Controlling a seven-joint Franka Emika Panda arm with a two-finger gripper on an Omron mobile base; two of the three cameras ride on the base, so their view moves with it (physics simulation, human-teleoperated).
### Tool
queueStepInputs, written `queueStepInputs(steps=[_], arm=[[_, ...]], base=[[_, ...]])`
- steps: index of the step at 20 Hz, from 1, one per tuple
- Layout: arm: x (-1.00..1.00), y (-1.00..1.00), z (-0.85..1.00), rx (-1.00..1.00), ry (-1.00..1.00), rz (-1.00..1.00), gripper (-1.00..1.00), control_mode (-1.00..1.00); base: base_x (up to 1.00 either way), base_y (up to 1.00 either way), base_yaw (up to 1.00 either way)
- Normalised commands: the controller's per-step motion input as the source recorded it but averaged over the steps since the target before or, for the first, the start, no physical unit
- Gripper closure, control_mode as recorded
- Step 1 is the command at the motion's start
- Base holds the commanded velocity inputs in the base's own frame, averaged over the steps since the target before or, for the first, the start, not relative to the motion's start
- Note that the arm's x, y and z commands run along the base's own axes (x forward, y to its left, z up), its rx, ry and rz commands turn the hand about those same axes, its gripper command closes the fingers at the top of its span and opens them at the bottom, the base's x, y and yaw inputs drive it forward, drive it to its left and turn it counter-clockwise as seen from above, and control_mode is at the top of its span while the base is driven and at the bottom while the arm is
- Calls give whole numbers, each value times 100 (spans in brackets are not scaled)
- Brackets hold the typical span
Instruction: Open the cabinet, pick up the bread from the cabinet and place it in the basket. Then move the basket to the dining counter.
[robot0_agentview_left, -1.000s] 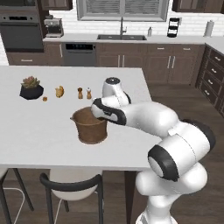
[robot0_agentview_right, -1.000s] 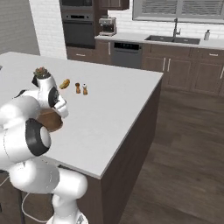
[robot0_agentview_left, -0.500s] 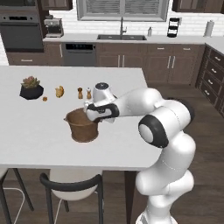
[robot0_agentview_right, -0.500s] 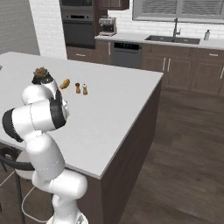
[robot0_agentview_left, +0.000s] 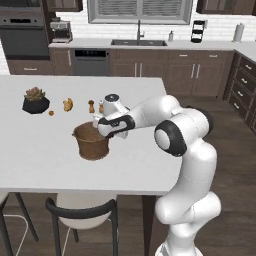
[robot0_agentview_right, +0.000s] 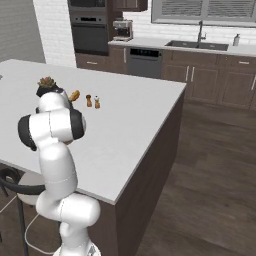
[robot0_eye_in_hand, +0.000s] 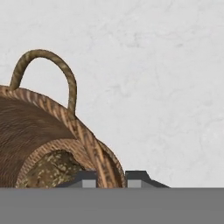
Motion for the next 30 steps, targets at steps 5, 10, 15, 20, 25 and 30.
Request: queueStepInputs(steps=[5, 10, 15, 20, 25, 30], arm=[[0, 4, -1, 0, 0, 0, -100, -100], [1, -1, 0, 0, 0, 0, -100, -100], [0, 0, 43, 0, 0, 1, -100, -100], [-27, -21, 55, 0, 0, 2, -100, -100], [-86, -87, 36, 0, 0, 5, -100, -100], [-100, -80, 45, 0, 0, 6, -100, -100]], base=[[0, 0, 0], [0, 0, 0], [0, 0, 0], [0, 0, 0], [0, 0, 0], [0, 0, 0]])
